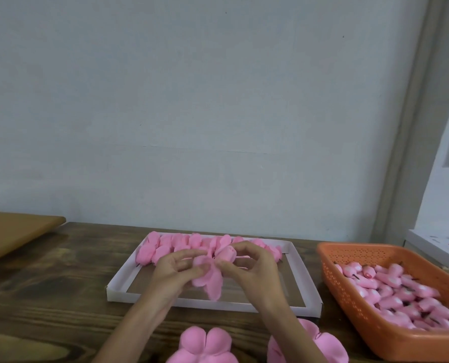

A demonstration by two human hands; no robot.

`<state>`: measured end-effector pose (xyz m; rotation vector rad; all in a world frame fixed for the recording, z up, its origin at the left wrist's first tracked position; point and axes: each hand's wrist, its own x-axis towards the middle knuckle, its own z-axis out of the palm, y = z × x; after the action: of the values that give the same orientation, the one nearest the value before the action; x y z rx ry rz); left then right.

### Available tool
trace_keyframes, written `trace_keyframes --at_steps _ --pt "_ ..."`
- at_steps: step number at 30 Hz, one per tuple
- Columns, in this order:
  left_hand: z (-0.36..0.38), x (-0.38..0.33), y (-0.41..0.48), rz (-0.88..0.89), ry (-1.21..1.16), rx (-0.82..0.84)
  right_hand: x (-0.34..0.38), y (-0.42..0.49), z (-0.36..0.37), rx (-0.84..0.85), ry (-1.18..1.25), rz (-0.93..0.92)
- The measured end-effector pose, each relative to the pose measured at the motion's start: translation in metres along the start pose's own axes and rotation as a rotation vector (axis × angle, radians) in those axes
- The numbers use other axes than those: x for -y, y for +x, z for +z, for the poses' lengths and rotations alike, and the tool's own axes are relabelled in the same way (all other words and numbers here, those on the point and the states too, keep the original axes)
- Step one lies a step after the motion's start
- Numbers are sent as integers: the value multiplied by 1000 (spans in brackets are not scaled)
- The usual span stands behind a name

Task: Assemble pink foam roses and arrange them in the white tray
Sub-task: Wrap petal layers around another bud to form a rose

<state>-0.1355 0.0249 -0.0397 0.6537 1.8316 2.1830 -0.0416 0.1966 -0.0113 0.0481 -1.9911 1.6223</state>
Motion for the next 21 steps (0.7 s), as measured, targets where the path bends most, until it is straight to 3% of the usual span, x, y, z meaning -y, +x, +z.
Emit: trace_keyframes --at_steps 10,15,21 --pt "9 -2 -4 18 -88 -94 -3 -1 -3 57 -117 -7" --pt "19 1 -4 84 117 -208 -5 -4 0 99 -203 -76" --pt "22 -3 -9 205 141 -98 -5 -4 2 25 -152 -49"
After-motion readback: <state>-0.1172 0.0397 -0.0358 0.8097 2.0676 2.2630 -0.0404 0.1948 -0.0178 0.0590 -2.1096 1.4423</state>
